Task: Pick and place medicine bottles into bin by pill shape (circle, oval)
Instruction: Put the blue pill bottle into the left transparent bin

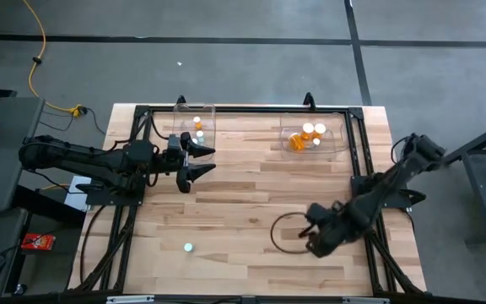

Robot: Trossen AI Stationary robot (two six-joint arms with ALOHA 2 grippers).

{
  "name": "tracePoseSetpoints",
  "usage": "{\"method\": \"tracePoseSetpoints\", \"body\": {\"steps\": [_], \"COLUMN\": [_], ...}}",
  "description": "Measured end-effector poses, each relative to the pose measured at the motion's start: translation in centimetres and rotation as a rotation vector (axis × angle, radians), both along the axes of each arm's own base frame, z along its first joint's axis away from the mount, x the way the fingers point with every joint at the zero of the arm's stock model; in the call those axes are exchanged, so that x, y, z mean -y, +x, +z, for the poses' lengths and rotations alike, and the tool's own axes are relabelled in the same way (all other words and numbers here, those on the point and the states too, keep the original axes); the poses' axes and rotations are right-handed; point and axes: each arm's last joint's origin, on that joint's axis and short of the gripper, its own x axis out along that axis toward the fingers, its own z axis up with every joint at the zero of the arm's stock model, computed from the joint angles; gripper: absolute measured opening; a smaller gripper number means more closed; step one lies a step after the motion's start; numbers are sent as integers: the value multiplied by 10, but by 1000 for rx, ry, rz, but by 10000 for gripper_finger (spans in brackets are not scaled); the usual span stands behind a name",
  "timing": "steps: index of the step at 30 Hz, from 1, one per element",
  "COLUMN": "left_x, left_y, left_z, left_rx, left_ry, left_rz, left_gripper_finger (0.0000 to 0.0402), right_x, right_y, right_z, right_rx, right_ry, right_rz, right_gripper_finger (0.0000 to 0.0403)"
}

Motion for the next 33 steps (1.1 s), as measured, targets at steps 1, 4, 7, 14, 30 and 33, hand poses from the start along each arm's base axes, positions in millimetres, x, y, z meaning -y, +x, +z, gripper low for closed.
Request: {"method": "tracePoseSetpoints", "body": {"steps": [1,4,7,14,30,33], "left_x": [0,0,0,0,0,0], "left_y": [0,0,0,0,0,0], "left_z": [0,0,0,0,0,0], "left_rx": [0,0,0,0,0,0], "left_ry": [0,0,0,0,0,0], "left_rz": [0,0,0,0,-1,8], "left_gripper_finger": [259,259,259,259,259,259], "right_x": [-5,-17,-24,-30,-28,-28], "right_y": [0,2,6,15,14,14], "right_z": [-6,-24,-39,-50,-64,-64], "right_rx": [-31,-129,-204,-206,-216,-220], "right_ry": [3,18,25,58,85,94], "right_rz": [-25,-91,-128,-140,-289,-288], "right_gripper_finger": [261,261,261,261,260,249]}}
